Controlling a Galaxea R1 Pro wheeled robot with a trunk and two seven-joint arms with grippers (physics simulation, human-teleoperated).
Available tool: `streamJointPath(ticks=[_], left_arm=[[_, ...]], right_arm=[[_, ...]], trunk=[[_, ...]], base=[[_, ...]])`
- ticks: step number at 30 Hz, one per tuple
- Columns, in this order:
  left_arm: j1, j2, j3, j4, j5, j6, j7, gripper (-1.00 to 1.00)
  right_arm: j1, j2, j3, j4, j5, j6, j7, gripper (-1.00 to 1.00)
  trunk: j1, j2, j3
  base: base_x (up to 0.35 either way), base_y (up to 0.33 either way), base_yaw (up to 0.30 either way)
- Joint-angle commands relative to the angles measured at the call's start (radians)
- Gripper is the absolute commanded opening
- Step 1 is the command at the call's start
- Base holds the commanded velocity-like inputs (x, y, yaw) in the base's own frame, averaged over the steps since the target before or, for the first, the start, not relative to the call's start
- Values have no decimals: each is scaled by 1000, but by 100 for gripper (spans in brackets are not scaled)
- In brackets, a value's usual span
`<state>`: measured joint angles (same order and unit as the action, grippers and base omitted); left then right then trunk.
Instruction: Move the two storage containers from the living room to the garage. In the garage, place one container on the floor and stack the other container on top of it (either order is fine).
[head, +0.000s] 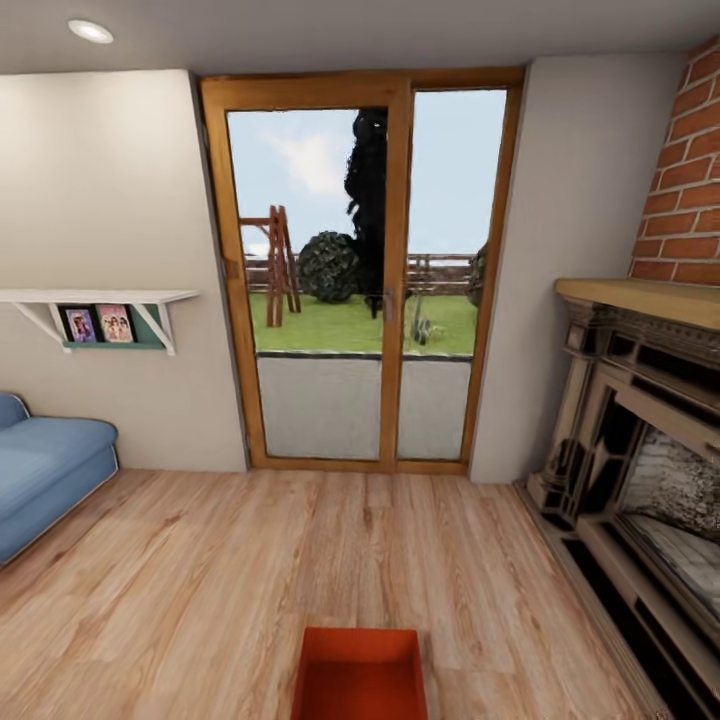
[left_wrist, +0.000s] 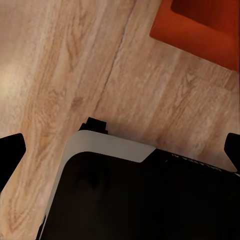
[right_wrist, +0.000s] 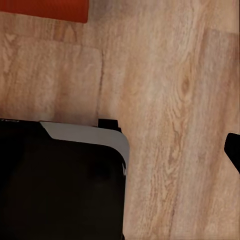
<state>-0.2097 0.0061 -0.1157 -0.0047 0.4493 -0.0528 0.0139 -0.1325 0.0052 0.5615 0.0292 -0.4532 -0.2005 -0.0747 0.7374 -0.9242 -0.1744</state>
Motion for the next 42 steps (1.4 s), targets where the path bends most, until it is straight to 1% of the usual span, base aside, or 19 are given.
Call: streamJointPath(ticks=[1, 6, 12, 15, 29, 35, 42], left_arm=[[0, 0, -9, 0, 8, -2, 1, 100], [0, 0, -9, 0, 8, -2, 1, 100], [0, 0, -9, 0, 8, -2, 1, 100], [0, 0, -9, 0, 8, -2, 1, 100], [0, 3, -7, 0, 19, -2, 1, 100], [0, 6, -8, -4, 13, -2, 1, 100], [0, 7, -9, -5, 11, -2, 1, 100]], right_arm=[[-1, 1, 7, 3, -8, -5, 0, 100], [-2, 1, 7, 3, -7, -5, 0, 100], [-1, 1, 6, 3, -7, -4, -2, 100], [-1, 2, 14, 3, -5, -2, -2, 100], [-1, -1, 18, 3, -2, -2, 5, 100], [-1, -1, 18, 3, -4, -2, 3, 100], [-1, 1, 14, 3, -5, -1, -3, 100]], trunk=[[0, -1, -1], [0, -1, -1], [0, -1, -1], [0, -1, -2], [0, -1, -19], [0, -1, -28], [0, -1, -39]], base=[[8, 0, -226], [3, 0, -193], [0, 0, -35], [0, 0, 6], [0, 0, 122], [0, 0, 111], [0, 0, 16]])
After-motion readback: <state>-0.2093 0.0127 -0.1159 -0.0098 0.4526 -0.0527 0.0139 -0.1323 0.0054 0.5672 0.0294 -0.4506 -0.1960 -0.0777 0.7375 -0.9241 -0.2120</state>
